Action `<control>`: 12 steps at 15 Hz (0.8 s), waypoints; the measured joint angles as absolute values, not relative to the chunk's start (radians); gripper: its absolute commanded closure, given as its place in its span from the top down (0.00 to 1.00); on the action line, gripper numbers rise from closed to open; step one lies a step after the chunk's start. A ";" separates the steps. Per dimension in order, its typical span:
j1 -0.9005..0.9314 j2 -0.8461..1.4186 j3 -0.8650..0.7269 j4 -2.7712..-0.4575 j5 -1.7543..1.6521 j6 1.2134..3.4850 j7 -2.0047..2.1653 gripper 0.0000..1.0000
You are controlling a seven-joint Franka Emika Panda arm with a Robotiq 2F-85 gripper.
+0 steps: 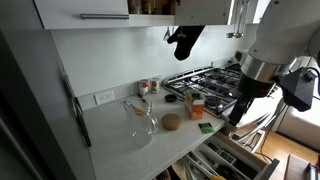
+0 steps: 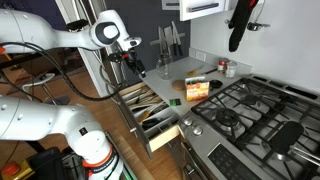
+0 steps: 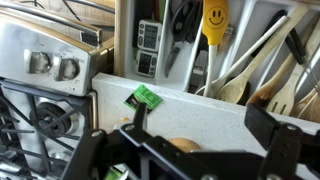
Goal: Remove the two metal skewers from the drawer, then put them in the transparent jar
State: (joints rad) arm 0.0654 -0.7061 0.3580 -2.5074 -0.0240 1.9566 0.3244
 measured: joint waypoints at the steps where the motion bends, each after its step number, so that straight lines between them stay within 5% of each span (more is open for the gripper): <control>1: 0.082 -0.685 0.362 -2.501 -0.024 1.996 0.301 1.00; 12: 0.255 -0.216 0.405 -2.310 -0.018 2.321 0.132 1.00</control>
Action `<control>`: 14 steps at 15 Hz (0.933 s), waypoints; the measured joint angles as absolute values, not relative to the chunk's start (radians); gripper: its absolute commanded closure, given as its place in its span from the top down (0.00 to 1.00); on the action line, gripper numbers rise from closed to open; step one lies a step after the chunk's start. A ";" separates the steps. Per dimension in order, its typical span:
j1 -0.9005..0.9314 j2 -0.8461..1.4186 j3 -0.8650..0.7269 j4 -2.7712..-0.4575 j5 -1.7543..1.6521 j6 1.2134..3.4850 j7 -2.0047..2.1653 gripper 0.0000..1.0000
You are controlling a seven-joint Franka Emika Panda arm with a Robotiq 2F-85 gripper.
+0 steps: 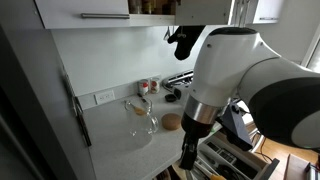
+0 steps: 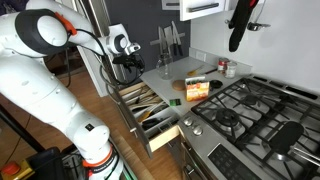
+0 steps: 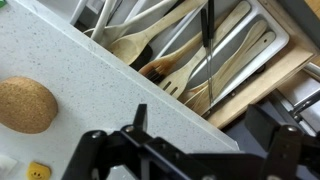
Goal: Remove the two metal skewers from the drawer, then put them in the transparent jar
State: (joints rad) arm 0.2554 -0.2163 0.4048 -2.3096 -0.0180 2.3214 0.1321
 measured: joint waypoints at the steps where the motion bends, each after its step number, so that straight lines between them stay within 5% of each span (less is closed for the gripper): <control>1: 0.255 -0.205 0.403 -2.301 -0.018 2.321 0.128 1.00; 14: 0.365 0.088 0.394 -2.335 0.207 2.521 -0.340 1.00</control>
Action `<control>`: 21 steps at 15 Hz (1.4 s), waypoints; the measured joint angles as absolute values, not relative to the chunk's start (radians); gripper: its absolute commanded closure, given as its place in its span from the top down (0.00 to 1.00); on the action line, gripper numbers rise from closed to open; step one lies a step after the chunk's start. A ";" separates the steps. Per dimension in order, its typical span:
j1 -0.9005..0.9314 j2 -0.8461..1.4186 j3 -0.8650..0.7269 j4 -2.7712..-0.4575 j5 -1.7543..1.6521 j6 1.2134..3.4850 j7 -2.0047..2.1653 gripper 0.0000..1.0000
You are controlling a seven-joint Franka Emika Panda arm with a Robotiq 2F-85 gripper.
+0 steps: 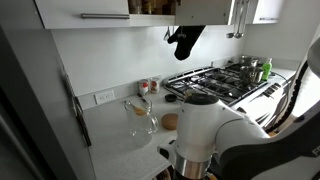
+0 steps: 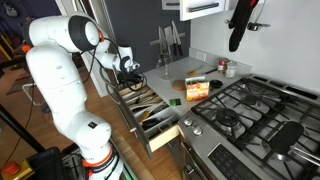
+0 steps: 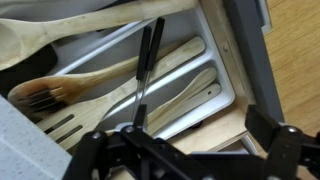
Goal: Remove the two metal skewers from the drawer, then put them in the transparent jar
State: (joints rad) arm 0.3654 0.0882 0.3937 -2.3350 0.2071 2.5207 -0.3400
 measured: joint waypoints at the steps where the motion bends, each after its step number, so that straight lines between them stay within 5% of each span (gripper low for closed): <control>1: 0.365 0.120 0.394 -2.333 0.203 2.529 -0.350 1.00; 9: 0.363 0.175 0.395 -2.310 0.200 2.542 -0.355 1.00; 21: 0.353 0.349 0.382 -2.308 0.053 2.871 -0.353 1.00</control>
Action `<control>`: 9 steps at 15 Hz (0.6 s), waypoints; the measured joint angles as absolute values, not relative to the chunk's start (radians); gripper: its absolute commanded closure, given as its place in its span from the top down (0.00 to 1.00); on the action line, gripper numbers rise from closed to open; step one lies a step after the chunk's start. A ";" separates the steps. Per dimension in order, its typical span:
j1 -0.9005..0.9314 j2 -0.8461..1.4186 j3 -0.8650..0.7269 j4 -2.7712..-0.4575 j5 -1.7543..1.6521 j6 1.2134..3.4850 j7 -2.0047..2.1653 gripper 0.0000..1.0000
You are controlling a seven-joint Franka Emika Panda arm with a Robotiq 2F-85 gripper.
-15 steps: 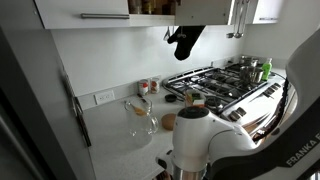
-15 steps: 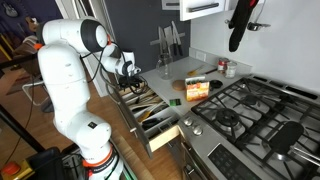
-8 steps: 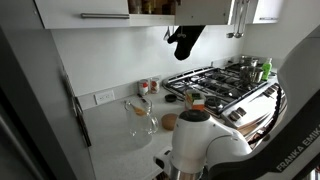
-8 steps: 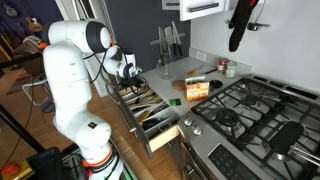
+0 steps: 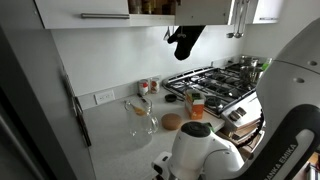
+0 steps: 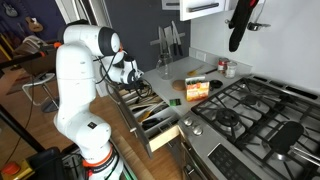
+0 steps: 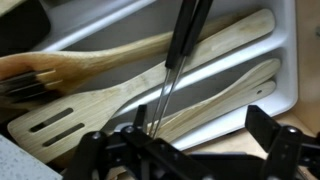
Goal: Remove the two metal skewers from the drawer, then put them in the transparent jar
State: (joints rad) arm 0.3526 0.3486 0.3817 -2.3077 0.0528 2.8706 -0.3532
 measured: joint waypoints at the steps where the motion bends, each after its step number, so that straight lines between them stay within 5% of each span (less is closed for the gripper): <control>1: 0.352 0.362 0.377 -2.304 0.024 2.890 -0.353 1.00; 3: 0.353 0.385 0.366 -2.292 -0.030 2.911 -0.352 0.98; 9: 0.353 0.451 0.351 -2.225 -0.123 2.922 -0.351 0.44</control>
